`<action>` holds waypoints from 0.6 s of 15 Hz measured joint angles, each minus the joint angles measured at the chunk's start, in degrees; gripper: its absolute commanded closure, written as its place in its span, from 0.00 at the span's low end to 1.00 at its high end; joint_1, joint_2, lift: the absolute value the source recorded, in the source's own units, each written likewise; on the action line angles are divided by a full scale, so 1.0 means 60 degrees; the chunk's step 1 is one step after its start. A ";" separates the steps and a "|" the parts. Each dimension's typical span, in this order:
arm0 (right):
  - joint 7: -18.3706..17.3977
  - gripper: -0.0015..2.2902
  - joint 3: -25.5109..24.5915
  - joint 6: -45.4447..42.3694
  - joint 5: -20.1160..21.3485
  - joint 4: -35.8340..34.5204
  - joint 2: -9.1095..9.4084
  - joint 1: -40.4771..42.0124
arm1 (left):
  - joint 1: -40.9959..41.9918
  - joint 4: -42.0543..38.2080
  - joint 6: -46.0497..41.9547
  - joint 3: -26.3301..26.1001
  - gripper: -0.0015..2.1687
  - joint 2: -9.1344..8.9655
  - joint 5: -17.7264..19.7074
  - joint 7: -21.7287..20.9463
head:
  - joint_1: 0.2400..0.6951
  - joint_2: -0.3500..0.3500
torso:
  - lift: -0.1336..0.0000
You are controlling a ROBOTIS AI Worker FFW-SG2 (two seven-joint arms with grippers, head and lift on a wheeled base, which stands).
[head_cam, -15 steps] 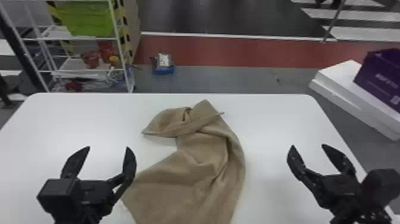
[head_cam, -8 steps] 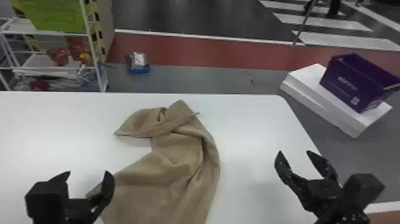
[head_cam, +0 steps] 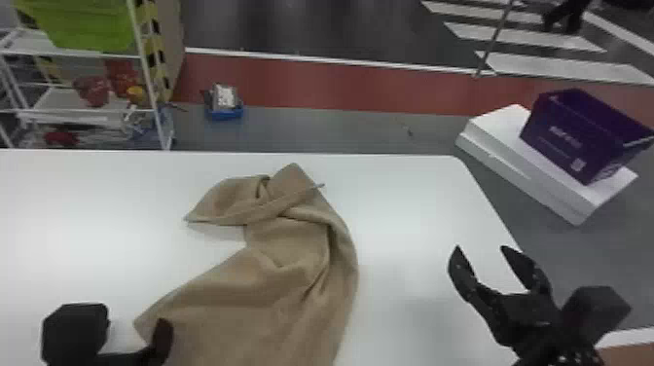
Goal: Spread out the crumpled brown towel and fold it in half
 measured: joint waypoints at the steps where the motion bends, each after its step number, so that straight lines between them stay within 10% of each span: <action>1: 0.0002 0.08 0.0001 -0.0008 -0.0004 0.0001 0.0000 0.0000 | 0.0005 -0.0012 0.0001 0.0010 0.15 0.0000 0.0015 -0.0005 | 1.00 0.24 | 0.07; 9: 0.0047 0.08 -0.0001 -0.0043 -0.0091 0.0045 0.0000 0.0029 | -0.0016 0.0033 -0.0162 0.0020 0.28 0.0000 0.0077 -0.0176 | 1.00 0.24 | 0.07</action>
